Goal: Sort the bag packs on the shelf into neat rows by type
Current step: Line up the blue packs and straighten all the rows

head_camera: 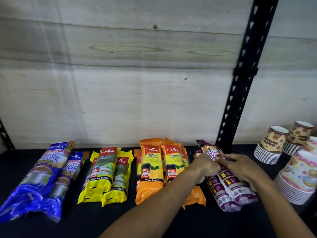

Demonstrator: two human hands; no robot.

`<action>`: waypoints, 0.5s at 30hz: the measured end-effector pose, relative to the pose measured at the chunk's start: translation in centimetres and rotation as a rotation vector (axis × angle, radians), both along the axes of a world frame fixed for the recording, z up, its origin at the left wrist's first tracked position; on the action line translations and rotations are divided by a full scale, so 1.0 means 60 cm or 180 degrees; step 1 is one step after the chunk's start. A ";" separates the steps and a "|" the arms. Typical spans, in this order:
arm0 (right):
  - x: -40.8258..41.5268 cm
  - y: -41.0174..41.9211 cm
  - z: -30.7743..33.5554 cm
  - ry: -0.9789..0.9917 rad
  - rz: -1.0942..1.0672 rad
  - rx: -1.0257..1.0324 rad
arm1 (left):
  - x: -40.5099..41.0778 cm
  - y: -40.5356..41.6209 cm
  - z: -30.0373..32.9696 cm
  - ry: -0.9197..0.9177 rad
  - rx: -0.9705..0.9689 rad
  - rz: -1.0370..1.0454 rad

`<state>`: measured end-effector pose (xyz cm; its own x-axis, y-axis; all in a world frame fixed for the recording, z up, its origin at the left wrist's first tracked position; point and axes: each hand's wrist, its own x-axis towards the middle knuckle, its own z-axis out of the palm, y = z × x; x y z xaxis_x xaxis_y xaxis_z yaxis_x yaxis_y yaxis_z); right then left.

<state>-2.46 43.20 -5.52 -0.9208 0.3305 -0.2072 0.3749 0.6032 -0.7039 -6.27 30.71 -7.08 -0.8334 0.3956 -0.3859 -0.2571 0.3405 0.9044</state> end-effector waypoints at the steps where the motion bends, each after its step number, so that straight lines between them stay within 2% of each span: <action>1: -0.005 -0.003 -0.001 0.0002 0.0008 0.0007 | -0.006 -0.002 0.000 0.0001 -0.0009 0.0032; 7: -0.028 -0.016 -0.006 0.0062 0.0100 0.0210 | -0.022 -0.013 0.003 0.0080 -0.0097 0.0064; 11: -0.030 -0.017 -0.002 -0.0004 0.0145 0.0271 | -0.014 -0.019 0.011 0.0683 -0.0369 0.0074; 15: -0.028 -0.024 0.019 -0.0042 0.0175 0.0437 | 0.002 -0.043 0.045 0.1040 -0.0543 0.0186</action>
<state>-4.15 41.75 -4.38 -0.9358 0.3056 -0.1758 0.3473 0.7134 -0.6086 -6.16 28.10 -4.40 -0.9428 0.2966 -0.1519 0.0124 0.4867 0.8735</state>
